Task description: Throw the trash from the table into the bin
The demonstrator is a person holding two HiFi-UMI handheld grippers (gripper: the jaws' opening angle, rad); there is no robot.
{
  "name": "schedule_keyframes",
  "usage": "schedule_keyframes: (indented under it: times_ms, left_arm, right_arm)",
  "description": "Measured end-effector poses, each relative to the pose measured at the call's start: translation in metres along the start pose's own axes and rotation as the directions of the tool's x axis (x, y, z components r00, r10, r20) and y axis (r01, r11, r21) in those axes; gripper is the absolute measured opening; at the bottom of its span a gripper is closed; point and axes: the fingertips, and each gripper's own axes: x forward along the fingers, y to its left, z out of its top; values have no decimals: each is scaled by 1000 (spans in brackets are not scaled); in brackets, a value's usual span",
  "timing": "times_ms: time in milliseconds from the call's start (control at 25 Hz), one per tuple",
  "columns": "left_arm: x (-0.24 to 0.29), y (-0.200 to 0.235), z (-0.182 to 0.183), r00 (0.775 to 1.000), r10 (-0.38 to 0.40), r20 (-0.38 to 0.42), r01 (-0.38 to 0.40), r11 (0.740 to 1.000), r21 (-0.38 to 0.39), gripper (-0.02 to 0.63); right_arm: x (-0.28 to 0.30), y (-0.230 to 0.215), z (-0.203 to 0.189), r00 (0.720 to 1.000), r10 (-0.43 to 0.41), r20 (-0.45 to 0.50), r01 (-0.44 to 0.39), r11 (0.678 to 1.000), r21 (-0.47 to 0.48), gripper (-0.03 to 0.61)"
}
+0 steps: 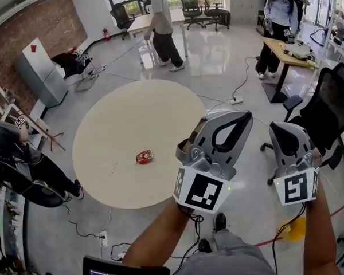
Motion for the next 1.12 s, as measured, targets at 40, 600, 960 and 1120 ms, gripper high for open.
schedule_keyframes:
  times_ms: [40,600,960,1120]
  left_arm:
    - [0,10,-9,1000,15,-20,-14,1000,9,44]
    - [-28,172,-154,919,284,-274,-270,959,88,44]
    - [-152,278,-252,865,328,-380,-337,941,46,44]
    - [-215,290,-317,837,309,-451,-346,938,1,44]
  right_arm:
    - [16,3,4,1000,16,26,-16,1000,6,9]
    - [244,61,71,902,328,282,-333,942,-30,9]
    - [362,205,168,785,561,265,-584,811,14,11]
    - [399,348,178,608,767,203,-783,623,-9,162]
